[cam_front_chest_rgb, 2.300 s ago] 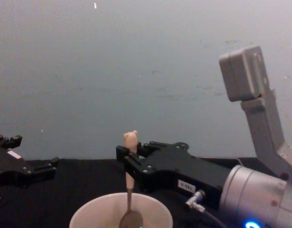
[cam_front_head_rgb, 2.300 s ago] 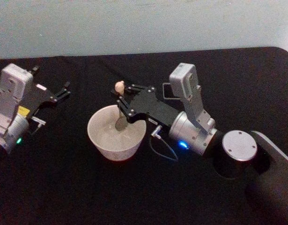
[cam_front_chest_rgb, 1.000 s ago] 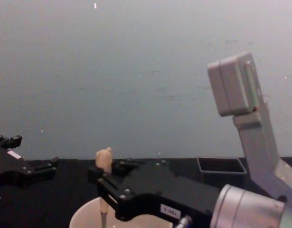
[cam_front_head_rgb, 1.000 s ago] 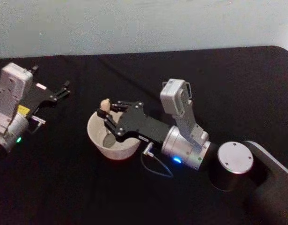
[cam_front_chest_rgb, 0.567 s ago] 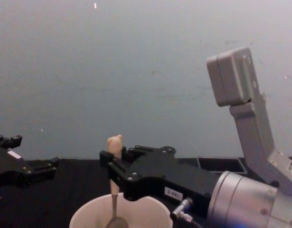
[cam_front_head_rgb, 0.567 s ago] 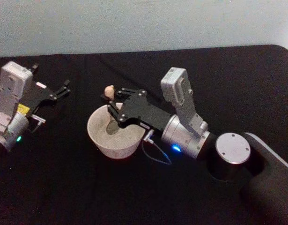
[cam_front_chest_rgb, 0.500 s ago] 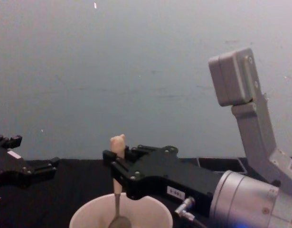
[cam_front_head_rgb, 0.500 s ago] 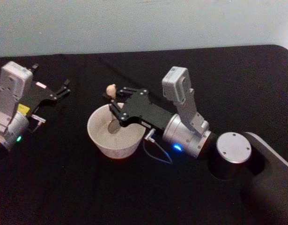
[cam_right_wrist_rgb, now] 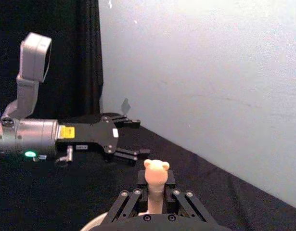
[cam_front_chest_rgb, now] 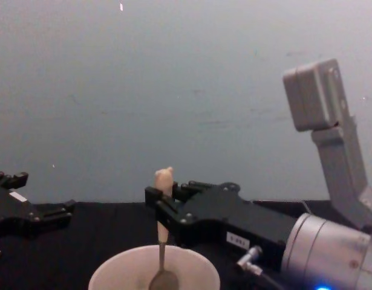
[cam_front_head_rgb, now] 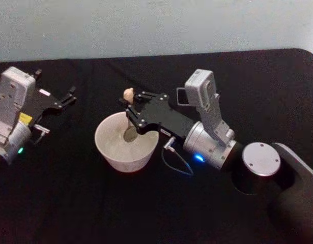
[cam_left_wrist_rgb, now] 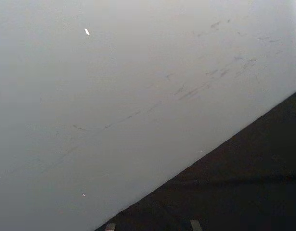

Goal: Pick up the stirring spoon with one hand, stir inside the cup, then place it back in its original position.

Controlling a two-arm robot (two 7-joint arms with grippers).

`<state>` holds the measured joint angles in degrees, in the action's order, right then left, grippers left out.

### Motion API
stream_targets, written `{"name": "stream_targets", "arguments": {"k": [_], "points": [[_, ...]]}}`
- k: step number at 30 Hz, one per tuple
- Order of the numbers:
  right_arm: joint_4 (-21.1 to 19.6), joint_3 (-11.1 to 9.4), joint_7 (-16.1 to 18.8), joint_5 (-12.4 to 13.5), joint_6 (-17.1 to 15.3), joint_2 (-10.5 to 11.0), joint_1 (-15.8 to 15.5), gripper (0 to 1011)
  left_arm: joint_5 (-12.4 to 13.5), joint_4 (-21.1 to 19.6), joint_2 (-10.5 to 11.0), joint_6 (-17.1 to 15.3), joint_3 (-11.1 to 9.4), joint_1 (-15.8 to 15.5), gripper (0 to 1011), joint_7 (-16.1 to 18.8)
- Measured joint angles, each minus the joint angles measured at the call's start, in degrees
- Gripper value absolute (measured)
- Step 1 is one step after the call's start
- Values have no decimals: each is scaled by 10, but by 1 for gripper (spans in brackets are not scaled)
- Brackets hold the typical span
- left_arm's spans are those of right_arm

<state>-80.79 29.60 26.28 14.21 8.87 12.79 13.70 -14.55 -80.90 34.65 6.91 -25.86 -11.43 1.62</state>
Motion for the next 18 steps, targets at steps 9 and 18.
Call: {"name": "stream_targets", "arguments": {"k": [9, 18], "points": [[-60, -14, 9, 27, -25, 21, -10, 197, 0, 0, 0, 0, 0, 0, 1001, 0], [-119, -32, 4, 48, -43, 46, -16, 197, 0, 0, 0, 0, 0, 0, 1001, 0]]}}
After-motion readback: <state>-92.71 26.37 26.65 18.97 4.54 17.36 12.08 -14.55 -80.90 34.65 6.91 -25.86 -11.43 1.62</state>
